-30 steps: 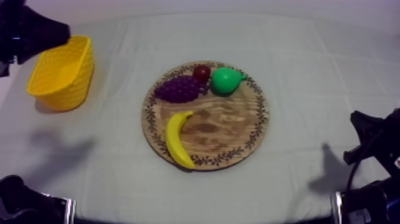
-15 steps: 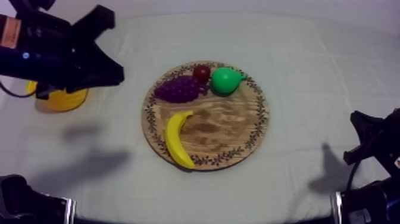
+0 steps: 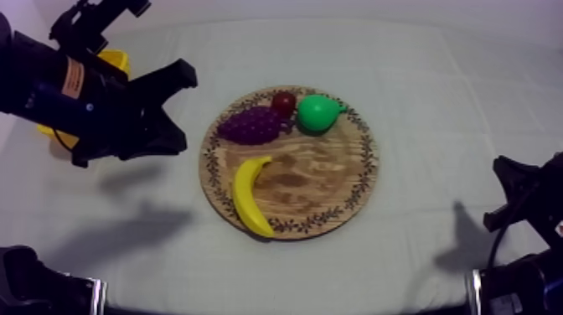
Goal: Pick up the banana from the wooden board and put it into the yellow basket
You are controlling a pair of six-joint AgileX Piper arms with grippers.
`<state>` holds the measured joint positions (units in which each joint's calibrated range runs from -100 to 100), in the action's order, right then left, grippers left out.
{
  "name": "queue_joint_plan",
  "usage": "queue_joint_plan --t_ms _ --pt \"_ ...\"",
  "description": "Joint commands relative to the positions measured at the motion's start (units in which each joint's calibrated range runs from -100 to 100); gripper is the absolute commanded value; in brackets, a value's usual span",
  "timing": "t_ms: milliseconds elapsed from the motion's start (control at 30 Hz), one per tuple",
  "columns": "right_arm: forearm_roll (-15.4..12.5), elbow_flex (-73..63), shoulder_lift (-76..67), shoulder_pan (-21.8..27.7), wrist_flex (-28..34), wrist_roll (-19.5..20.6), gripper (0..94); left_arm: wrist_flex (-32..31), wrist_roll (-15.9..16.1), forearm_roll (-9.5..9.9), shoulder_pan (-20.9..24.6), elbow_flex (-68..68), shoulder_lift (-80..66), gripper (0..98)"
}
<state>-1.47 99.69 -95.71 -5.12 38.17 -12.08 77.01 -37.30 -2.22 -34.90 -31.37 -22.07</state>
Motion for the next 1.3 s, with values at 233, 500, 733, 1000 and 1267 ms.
queue_joint_plan --t_ms 233,500,733,1000,1267 --pt "0.0 0.0 0.0 0.0 0.0 0.0 0.5 0.2 0.6 -0.17 -0.1 -1.3 -0.8 44.0" --pt "0.0 0.0 0.0 0.0 0.0 0.0 0.5 -0.1 0.5 0.04 -0.4 -2.6 -1.0 53.5" --pt "0.0 0.0 0.0 0.0 0.0 0.0 0.5 -1.4 1.4 -0.33 -0.7 -3.1 -0.9 60.9" --pt "0.0 0.0 0.0 0.0 0.0 0.0 0.5 -2.1 1.4 -0.57 -0.6 -4.1 -0.6 61.7" --pt "0.0 0.0 0.0 0.0 0.0 0.0 0.5 -4.7 3.2 -1.32 0.4 -5.8 2.7 59.9"
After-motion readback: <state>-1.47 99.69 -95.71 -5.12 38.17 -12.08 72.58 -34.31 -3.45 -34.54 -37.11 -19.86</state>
